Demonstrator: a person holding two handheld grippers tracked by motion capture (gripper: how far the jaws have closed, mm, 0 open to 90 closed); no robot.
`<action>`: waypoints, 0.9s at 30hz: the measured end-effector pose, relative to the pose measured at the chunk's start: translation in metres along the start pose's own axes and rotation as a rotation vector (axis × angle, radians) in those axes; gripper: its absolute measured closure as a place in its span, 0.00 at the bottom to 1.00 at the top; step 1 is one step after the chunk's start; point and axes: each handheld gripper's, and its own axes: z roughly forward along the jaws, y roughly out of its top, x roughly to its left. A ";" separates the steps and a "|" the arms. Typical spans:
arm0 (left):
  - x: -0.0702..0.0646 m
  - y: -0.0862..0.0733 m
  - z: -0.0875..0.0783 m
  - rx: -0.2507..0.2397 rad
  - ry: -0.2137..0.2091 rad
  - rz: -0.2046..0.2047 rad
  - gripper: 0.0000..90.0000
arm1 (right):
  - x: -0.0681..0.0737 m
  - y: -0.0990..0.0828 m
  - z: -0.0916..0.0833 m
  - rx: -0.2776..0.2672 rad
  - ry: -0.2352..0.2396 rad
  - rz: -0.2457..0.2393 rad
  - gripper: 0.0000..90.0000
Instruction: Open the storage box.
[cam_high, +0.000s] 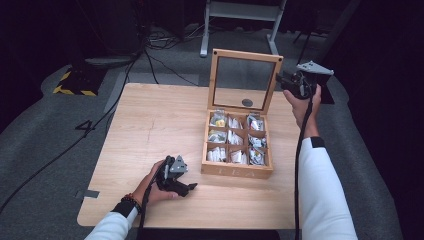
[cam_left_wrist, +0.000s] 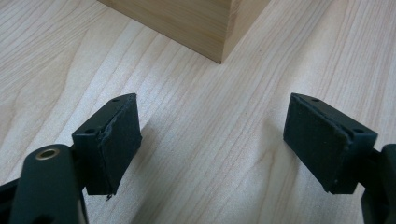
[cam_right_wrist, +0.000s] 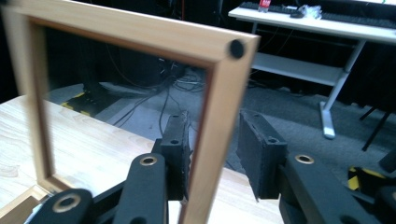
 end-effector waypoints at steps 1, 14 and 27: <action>0.000 0.000 0.000 0.000 0.000 0.000 0.21 | 0.001 -0.001 0.001 0.007 0.001 -0.004 0.72; 0.000 0.000 0.000 0.000 0.000 0.000 0.21 | 0.008 -0.016 0.013 0.047 0.015 -0.009 0.74; 0.001 0.000 0.000 0.000 -0.007 0.006 0.21 | 0.007 -0.042 0.010 0.087 0.050 -0.005 0.69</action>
